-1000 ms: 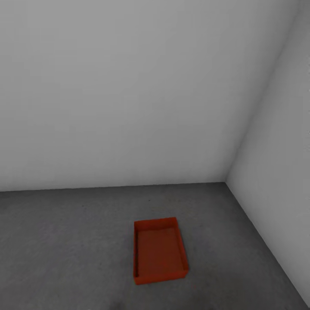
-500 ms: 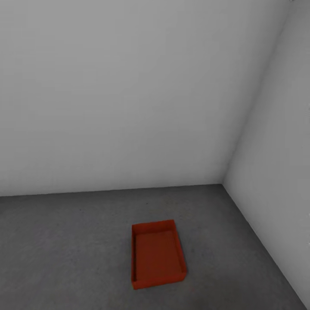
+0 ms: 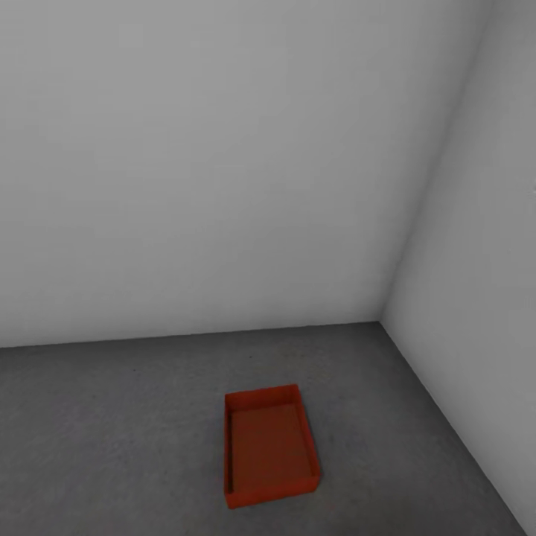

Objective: Move the two storage containers from the living room to the garage. In the garage, place one container on the floor and stack the other container on top of it (either order is fine).

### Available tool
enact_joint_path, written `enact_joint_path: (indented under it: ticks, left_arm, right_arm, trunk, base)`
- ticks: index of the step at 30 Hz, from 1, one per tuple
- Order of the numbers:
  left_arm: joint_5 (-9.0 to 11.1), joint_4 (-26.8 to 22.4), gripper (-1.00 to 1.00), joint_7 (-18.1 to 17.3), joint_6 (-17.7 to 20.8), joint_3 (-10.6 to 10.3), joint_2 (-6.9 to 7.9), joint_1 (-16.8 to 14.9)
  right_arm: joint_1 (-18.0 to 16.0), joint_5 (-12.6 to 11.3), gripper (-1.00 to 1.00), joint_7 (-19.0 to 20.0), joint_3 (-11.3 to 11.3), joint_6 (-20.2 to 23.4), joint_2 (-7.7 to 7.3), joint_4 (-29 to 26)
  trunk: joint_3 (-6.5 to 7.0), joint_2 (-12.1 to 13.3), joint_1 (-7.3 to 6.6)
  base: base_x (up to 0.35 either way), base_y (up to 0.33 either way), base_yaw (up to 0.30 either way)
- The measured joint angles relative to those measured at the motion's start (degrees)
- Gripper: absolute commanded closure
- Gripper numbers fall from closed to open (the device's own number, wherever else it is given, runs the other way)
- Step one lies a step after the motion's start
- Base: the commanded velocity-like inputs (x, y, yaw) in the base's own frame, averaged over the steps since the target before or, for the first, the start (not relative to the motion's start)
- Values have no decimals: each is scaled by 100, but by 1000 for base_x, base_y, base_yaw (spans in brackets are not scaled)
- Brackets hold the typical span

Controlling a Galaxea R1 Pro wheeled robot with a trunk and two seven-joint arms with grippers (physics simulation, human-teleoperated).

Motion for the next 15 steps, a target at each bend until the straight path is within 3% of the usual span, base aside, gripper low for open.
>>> enact_joint_path:
  ticks: [15]
  left_arm:
    - [1, -3, -100, 0, 0, -2, -4, 0]
  right_arm:
    - [170, 26, -100, 3, 26, -124, -18, -7]
  trunk:
    - [138, 0, 0]
  base:
    - [0, 0, 0]
